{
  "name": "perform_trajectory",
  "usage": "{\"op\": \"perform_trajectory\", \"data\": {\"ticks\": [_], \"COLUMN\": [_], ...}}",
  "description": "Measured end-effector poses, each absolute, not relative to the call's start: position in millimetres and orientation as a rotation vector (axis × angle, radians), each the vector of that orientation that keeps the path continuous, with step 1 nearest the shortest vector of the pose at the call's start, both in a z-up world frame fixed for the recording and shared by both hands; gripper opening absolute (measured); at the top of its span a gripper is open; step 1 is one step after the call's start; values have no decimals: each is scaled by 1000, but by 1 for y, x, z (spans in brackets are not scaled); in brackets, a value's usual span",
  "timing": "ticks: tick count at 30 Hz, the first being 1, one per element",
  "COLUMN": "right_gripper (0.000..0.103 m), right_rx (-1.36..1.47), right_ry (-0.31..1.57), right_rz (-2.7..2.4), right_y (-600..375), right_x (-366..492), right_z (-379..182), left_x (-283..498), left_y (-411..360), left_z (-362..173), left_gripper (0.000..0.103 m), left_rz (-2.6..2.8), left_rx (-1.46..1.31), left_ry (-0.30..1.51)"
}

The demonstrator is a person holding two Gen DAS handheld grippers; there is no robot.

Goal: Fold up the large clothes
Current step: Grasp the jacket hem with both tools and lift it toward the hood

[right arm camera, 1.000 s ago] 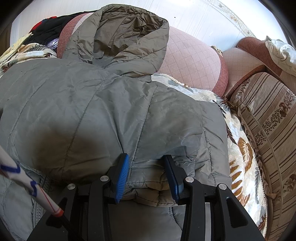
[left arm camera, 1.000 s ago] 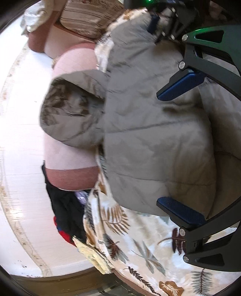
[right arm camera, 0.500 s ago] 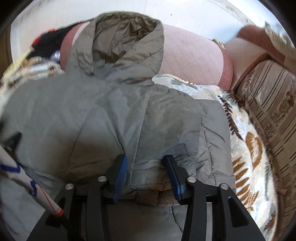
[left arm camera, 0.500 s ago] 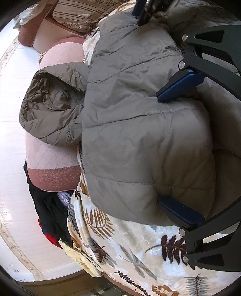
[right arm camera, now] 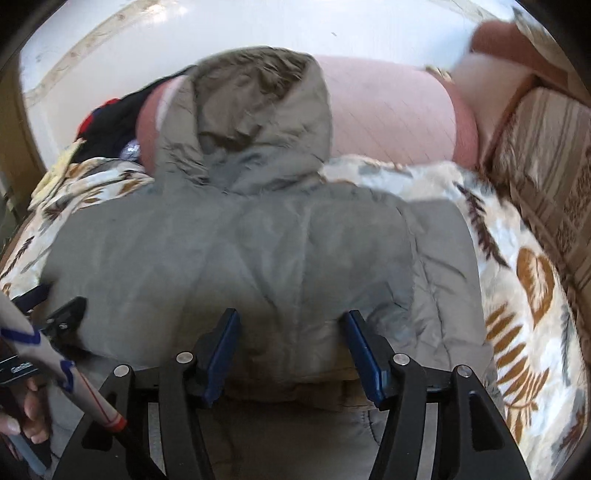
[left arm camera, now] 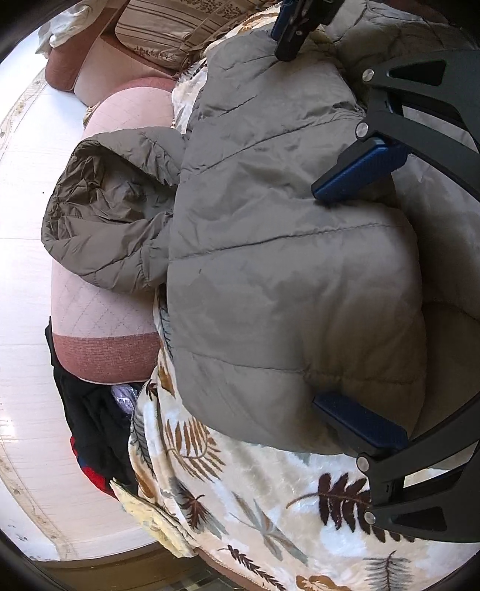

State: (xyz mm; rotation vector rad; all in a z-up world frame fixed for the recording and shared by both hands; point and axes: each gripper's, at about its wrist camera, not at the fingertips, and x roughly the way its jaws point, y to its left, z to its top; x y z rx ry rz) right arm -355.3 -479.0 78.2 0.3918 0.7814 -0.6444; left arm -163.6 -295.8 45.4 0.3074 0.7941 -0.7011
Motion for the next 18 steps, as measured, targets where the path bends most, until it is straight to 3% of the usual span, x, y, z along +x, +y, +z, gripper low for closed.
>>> {"op": "perform_trajectory", "data": {"ticks": [5,9,11,12,14,15,18], "right_gripper": [63,63,59,51,34,25,16], "right_rx": [374,375,376,363,357,355,349], "right_ry": [746,822,853,861,860,859,849], "right_rz": [-659,-656,-657,-665,-674,-676,-673], "right_y": [-478,-479,-480,-480,-481,-481,-479], "right_x": [-362,-351,-349,-347,-348,-349,-351], "right_z": [91,71,60,57,56,57,64], "left_x": [-169,-173,-174,-175,-178,-179,-184], "left_y": [-295,-306,-312,-314,-316,-315,-313], "left_z": [63,47,38,35,35,36,45], "left_gripper": [103,103,102,100,91,81,57], "left_rz": [-783,-779,-763,-757,-747,-747,-747], "left_rx": [234,292,334,357,367,367,376], "left_ry": [809,842,847,835,815,805,759]}}
